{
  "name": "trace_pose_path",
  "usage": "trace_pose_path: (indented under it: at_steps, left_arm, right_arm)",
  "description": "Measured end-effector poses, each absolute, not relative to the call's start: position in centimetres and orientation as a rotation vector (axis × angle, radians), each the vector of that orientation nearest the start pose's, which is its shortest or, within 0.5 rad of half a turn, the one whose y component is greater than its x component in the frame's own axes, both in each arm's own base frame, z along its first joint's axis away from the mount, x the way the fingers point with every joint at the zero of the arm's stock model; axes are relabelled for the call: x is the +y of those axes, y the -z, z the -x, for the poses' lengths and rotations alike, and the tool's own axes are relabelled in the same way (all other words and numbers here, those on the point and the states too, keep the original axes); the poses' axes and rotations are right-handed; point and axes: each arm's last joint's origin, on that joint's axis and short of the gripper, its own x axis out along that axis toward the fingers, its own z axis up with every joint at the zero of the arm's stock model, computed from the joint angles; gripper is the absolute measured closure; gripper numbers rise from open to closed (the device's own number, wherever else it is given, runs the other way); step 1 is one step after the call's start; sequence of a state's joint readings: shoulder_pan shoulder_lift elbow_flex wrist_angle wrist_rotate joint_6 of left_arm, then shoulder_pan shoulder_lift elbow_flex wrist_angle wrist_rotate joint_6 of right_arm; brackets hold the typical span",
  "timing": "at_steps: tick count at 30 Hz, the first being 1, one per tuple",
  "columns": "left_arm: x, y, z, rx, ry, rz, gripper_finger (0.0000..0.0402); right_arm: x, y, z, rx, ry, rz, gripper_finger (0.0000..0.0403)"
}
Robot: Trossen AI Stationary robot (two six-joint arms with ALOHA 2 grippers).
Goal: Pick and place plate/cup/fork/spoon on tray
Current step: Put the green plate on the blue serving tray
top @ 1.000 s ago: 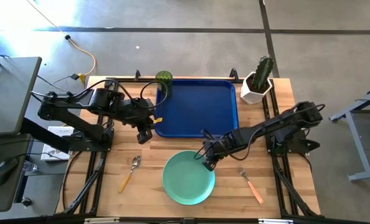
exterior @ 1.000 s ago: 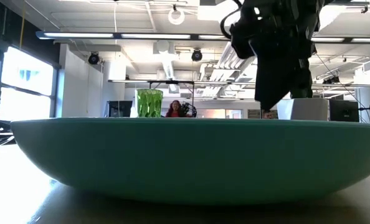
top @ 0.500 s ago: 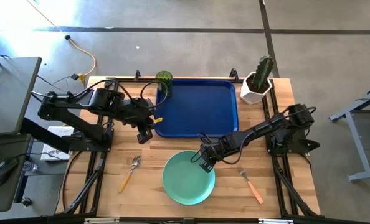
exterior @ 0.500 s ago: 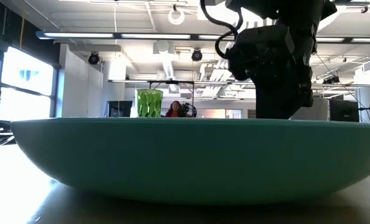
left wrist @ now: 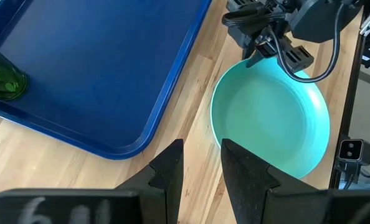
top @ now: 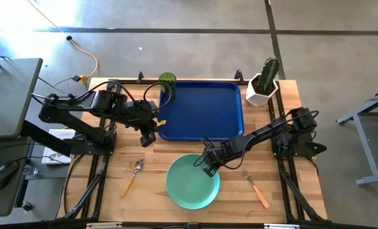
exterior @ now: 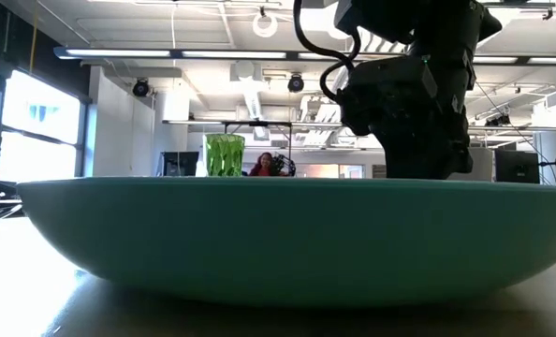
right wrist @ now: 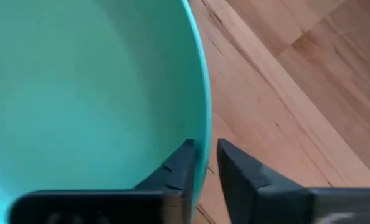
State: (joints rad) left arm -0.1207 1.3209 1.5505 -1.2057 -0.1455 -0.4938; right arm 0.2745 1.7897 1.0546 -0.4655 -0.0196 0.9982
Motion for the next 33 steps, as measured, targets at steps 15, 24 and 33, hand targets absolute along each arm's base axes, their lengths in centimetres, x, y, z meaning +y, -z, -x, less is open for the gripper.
trace_pose_path:
  at_steps: [15,24,33]
  left_arm:
    - [-2.4,-39.4,-23.2,0.937,-0.260,0.326,0.0302]
    - [-2.4,-39.4,-23.2,0.937,-0.260,0.326,0.0302]
    - [-2.4,-39.4,-23.2,0.940,-0.253,0.330,0.0302]
  right_arm:
    - [9.1,-15.2,-32.1,1.194,0.394,-0.789,0.0400]
    - [9.0,-16.8,-31.8,1.143,0.374,-0.775,0.0402]
    - [8.6,-18.3,-31.5,1.096,0.361,-0.760,0.0402]
